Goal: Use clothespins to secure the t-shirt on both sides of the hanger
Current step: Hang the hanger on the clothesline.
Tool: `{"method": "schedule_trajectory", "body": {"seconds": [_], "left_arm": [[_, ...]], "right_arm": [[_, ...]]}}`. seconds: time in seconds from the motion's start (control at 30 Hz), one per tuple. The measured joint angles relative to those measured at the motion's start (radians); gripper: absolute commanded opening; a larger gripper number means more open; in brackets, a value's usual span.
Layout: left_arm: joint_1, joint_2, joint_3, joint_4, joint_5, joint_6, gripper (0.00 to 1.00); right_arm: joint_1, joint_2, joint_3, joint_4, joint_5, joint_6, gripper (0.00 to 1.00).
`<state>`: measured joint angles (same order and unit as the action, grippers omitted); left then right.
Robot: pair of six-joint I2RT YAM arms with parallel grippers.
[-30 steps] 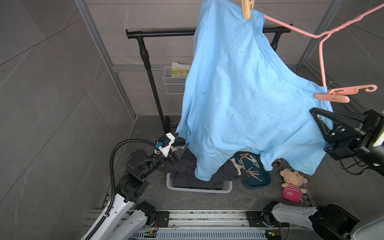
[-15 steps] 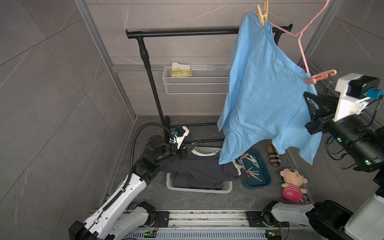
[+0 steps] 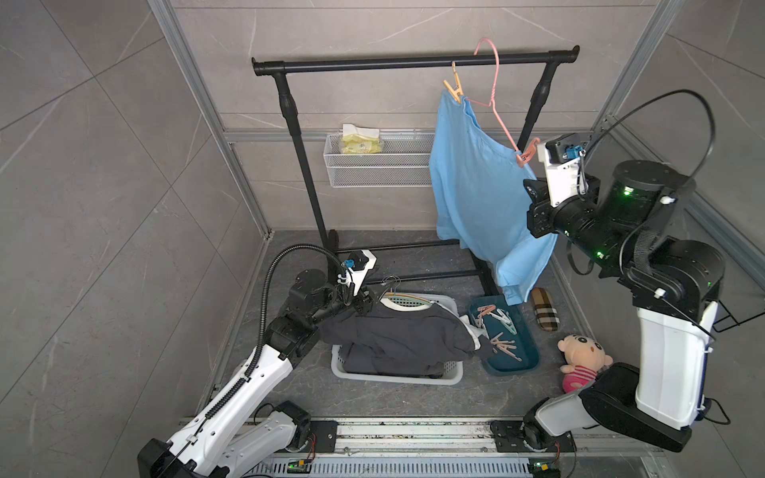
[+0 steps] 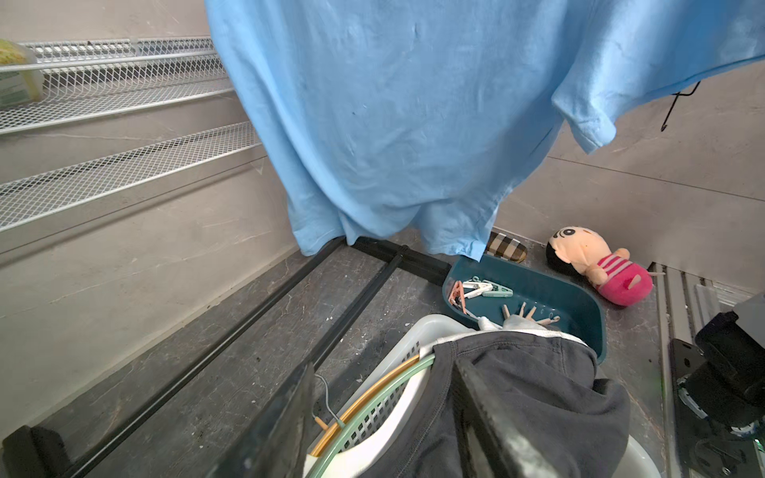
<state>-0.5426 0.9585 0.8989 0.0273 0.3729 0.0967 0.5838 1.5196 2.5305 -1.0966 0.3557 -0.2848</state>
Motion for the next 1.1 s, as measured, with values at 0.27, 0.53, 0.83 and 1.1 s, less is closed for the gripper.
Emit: {"method": "schedule_trajectory", "body": {"seconds": [0.27, 0.53, 0.83, 1.1], "left_arm": [[0.000, -0.015, -0.003, 0.000, -0.007, 0.000, 0.56], [0.000, -0.015, -0.008, 0.000, -0.014, 0.000, 0.56], [0.000, -0.015, -0.009, 0.000, -0.032, 0.000, 0.56], [0.000, -0.015, -0.010, 0.000, -0.032, 0.000, 0.56]], "right_arm": [[-0.042, 0.037, 0.024, -0.010, -0.006, 0.033, 0.00], [-0.201, 0.150, 0.128, -0.024, -0.158, 0.115, 0.00], [-0.362, 0.214, 0.134, -0.027, -0.453, 0.243, 0.00], [-0.461, 0.261, 0.167, 0.019, -0.646, 0.356, 0.00]]}}
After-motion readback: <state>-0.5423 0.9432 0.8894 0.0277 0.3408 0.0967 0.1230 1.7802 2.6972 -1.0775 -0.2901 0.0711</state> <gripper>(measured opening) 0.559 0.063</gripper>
